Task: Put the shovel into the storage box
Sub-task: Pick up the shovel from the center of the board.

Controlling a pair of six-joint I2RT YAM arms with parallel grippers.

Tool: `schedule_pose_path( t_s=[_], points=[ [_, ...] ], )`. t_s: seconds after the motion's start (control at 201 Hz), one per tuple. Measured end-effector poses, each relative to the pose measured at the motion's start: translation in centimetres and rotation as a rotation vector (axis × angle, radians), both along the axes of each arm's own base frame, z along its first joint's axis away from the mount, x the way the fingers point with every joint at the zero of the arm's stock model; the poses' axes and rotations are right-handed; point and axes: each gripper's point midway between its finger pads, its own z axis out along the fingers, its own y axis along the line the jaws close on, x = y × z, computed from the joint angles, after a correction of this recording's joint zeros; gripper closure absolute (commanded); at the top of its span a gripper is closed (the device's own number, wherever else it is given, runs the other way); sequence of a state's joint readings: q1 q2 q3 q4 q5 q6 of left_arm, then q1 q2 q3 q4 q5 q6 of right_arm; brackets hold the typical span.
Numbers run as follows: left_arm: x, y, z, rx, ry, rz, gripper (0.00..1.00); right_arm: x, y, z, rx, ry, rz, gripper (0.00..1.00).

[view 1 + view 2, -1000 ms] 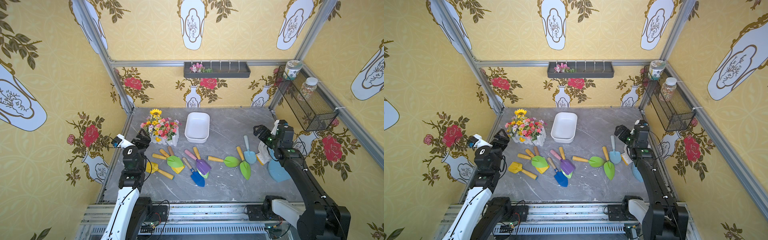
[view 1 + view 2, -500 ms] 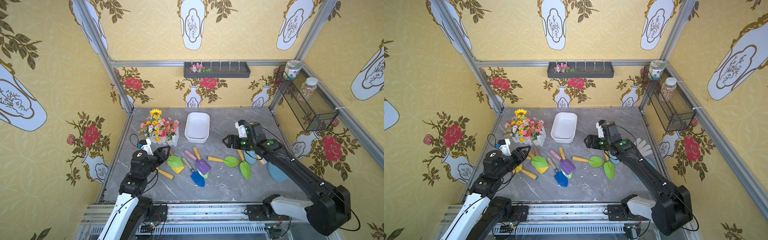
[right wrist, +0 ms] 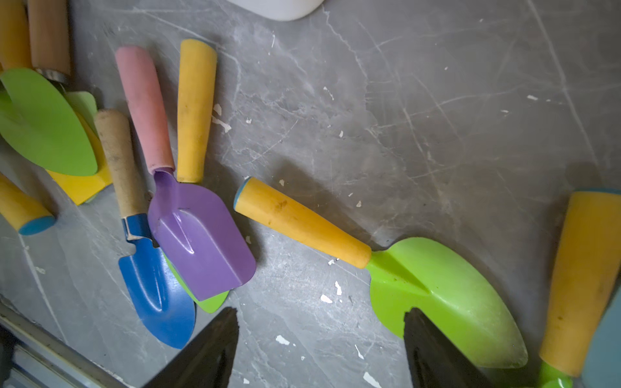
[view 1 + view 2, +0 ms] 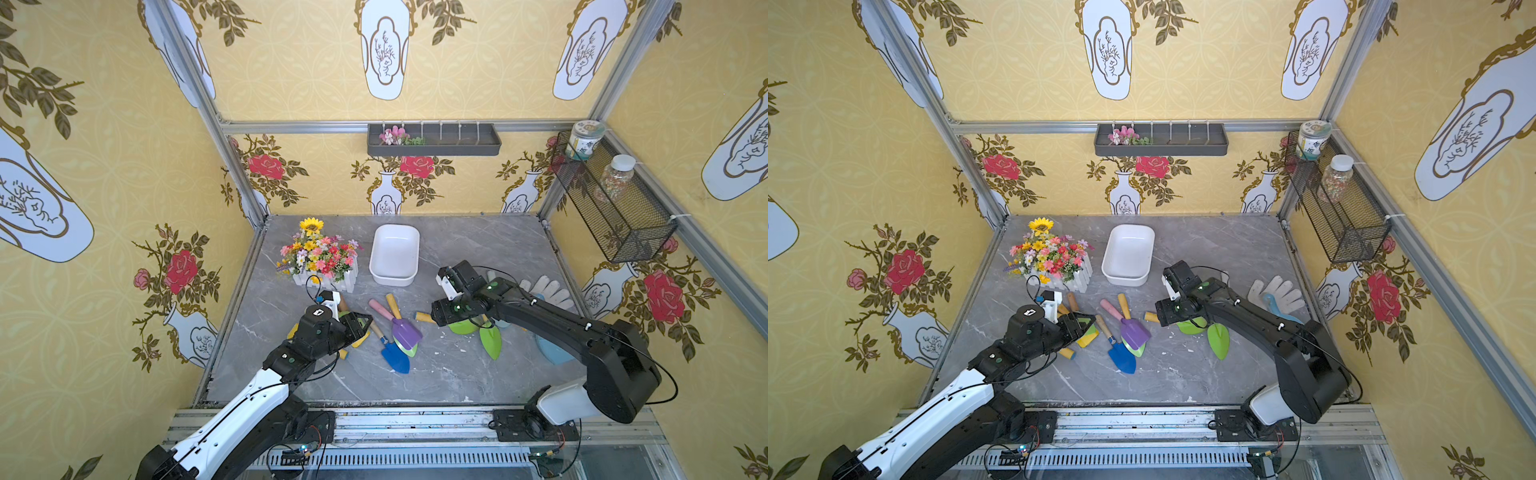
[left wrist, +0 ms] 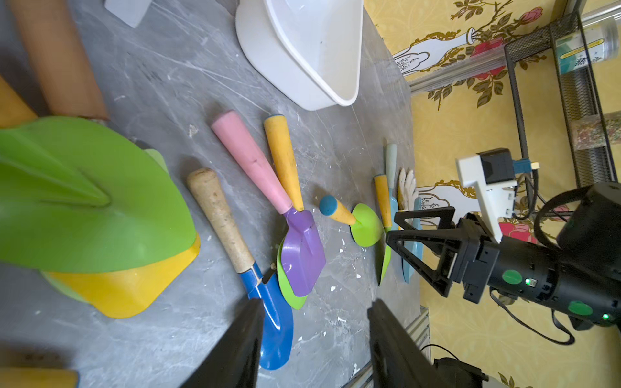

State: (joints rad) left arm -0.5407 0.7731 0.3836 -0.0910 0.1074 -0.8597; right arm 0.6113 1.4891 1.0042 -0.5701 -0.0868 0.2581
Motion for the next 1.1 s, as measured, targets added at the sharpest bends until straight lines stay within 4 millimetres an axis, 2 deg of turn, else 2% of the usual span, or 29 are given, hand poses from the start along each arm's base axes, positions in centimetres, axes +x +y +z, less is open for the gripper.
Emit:
schedule_pose_path(
  t_s=[0.159,0.603,0.807,1.096],
  points=[
    [0.1,-0.9,-0.3,-0.002,0.004,-0.018,0.42,0.3,0.7,-1.2,-0.061,0.004,0.043,0.21],
    [0.6,-1.1,-0.6,0.008,0.008,-0.012,0.41,1.6,1.3,-4.9,-0.187,0.05,0.122,0.26],
    [0.7,-1.0,-1.1,0.02,0.02,-0.007,0.41,1.7,1.9,-6.5,-0.21,0.085,0.162,0.36],
    [0.7,-1.0,-0.8,0.015,0.013,-0.006,0.41,3.4,3.0,-7.8,-0.223,0.069,0.19,0.54]
  ],
)
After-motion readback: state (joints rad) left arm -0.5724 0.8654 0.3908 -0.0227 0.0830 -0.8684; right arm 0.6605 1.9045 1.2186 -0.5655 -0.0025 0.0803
